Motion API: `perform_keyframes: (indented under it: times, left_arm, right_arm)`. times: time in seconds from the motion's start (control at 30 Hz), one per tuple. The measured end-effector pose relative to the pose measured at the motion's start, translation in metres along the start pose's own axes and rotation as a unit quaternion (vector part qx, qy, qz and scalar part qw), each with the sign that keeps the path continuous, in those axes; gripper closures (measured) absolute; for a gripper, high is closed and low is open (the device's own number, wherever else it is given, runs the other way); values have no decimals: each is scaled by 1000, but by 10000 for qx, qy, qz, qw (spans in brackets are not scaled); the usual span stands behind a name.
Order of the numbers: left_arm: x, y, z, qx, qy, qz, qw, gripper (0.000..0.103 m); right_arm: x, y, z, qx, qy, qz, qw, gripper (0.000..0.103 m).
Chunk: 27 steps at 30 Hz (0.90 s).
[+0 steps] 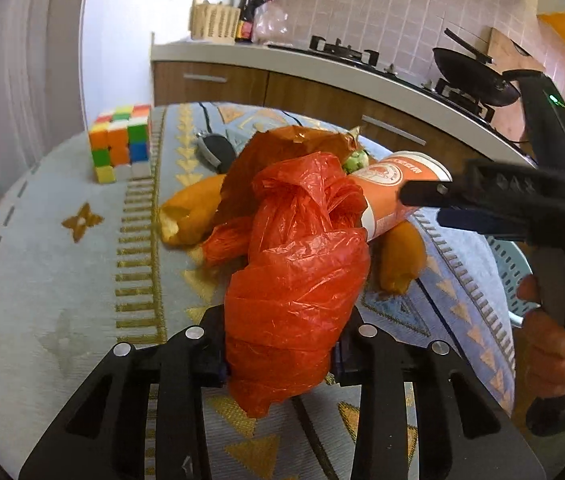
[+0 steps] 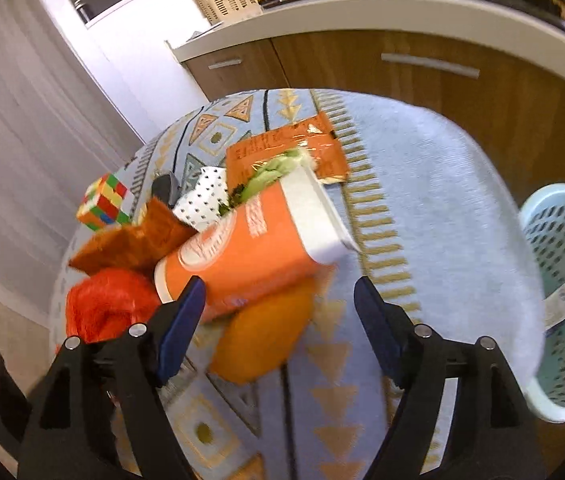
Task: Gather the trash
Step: 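Grasp the red plastic bag with the left tool while the right tool grasps the orange cup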
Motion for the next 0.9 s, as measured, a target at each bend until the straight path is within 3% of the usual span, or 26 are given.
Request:
perform_keyframes:
  times: [0.2,0.4,0.57,0.73,0.9]
  left_arm:
    - [4,12,1,-83,-5,376,9993,70]
    - [2,10,1,-78,10,306,9995,69]
    - [2,12,1,-87,12,331,9994,69]
    - [2,11,1,-2,-17,280,9996,69]
    - [2,11,2,47,-15,303,9995,69]
  right_arm:
    - [16,10,-15,106,1,-116,9999,30]
    - [26,13,-32,197,89,-387,9990,30]
    - [25,22,-30,266,96,-178,9994,45]
    - [27,29,-25,329,47,-119,9994,53]
    - [32,23,-24,204,40,-282,9994,48]
Point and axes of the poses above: each gripper's, at about its wrist camera, not at the fingertips, and z roughly against the way its jaws point, y to its left, x to its top, the point moved 8 cm from there along -z, roughly the way its jaws point, and after that the axes turned 13 degrees about x, right-handed, at the moved point
